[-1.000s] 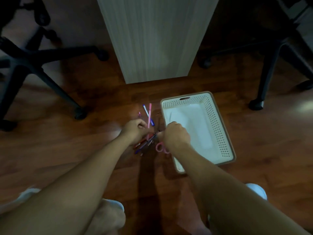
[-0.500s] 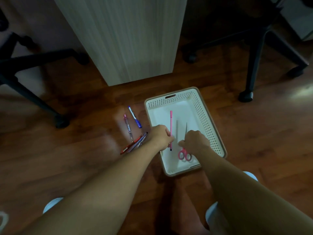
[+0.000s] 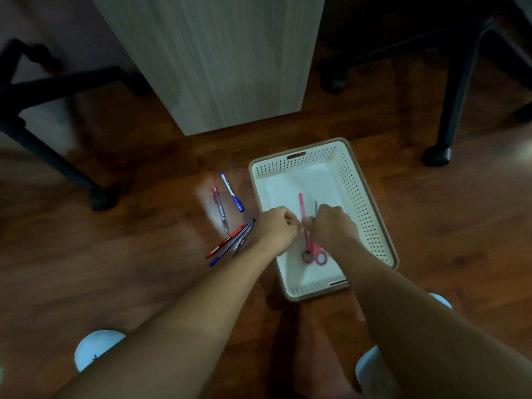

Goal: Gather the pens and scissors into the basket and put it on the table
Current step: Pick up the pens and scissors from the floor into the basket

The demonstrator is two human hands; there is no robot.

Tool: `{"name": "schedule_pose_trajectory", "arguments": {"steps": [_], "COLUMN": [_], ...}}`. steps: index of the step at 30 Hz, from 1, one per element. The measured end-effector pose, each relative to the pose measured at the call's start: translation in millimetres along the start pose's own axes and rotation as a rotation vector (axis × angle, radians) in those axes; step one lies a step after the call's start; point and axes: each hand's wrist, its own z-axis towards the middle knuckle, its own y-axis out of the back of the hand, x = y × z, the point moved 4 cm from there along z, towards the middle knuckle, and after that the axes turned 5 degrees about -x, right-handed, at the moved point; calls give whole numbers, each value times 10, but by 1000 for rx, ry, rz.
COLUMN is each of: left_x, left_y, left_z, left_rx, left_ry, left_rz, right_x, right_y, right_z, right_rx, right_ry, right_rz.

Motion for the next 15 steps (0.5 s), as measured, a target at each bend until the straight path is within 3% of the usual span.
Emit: {"name": "schedule_pose_trajectory", "arguments": {"steps": [3,6,10,11,12,15], "left_x": [284,620,989,1071,1610,1860], "left_y": [356,661,746,743,1003,883], "left_z": [-22,-44,-92,-77,-76,-62], "left_rx": [-184,-344,-302,-300,-351,-279], "left_ry": [-51,-76,71,115,203,207], "left_rz": [-188,-118,-34,-15,-61,14], "right_x": [291,547,796,850,1407,1522], "right_y": [177,218,28,-54,-396,-714], "right_z": [-71,-232,-363,-423,-545,-671], "right_rx": [-100,-117,-39,15,97,256], "right_ry": [52,100,125,126,204,177], "right_rz": [64,122,172,202,169,152]}}
